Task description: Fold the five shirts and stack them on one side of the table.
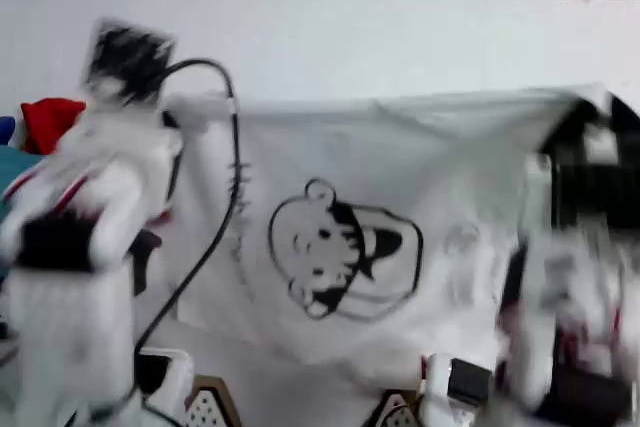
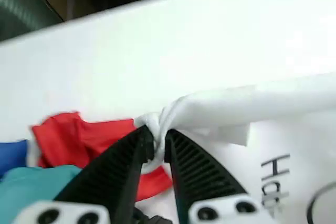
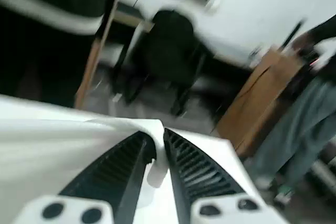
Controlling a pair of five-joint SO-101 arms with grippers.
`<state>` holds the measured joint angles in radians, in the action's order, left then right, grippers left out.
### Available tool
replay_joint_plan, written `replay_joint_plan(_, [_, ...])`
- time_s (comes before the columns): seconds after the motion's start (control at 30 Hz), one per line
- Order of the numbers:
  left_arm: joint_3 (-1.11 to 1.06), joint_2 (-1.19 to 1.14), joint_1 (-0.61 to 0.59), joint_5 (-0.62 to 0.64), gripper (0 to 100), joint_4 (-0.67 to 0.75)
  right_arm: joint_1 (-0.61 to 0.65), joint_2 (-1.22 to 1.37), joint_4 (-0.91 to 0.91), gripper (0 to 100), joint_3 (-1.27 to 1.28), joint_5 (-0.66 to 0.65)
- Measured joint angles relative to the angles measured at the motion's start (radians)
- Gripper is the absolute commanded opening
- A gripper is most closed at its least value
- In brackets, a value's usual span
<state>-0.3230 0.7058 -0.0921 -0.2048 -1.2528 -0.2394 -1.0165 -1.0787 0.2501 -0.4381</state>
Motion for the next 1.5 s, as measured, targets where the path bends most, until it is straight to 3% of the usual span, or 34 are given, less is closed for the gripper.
replay_joint_plan(0.2, [-0.060, -0.258, 0.017, 0.000, 3, 0.315, 0.094, 0.258, 0.244, 1.7, 0.193, 0.000])
replay_joint_plan(0.37, [0.130, -0.539, 0.025, 0.000, 3, 0.348, 0.103, 0.523, 0.344, 1.7, 0.089, 0.000])
replay_joint_plan(0.67, [0.769, -1.039, 0.025, 0.000, 3, 0.026, 0.103, 0.977, 0.098, 1.7, -0.391, 0.000])
replay_joint_plan(0.8, [1.008, -1.215, 0.025, 0.000, 3, -0.046, 0.103, 1.122, 0.048, 1.7, -0.516, 0.000])
replay_joint_plan(1.0, [1.353, -1.396, 0.048, -0.083, 3, -0.204, 0.117, 1.247, -0.051, 1.7, -0.743, 0.000])
replay_joint_plan(1.3, [1.548, -1.550, 0.035, -0.100, 3, -0.499, 0.158, 1.323, -0.407, 1.7, -0.815, 0.000])
replay_joint_plan(1.5, [1.433, -1.519, -0.006, -0.098, 3, -0.517, 0.172, 1.323, -0.580, 1.8, -0.819, -0.005])
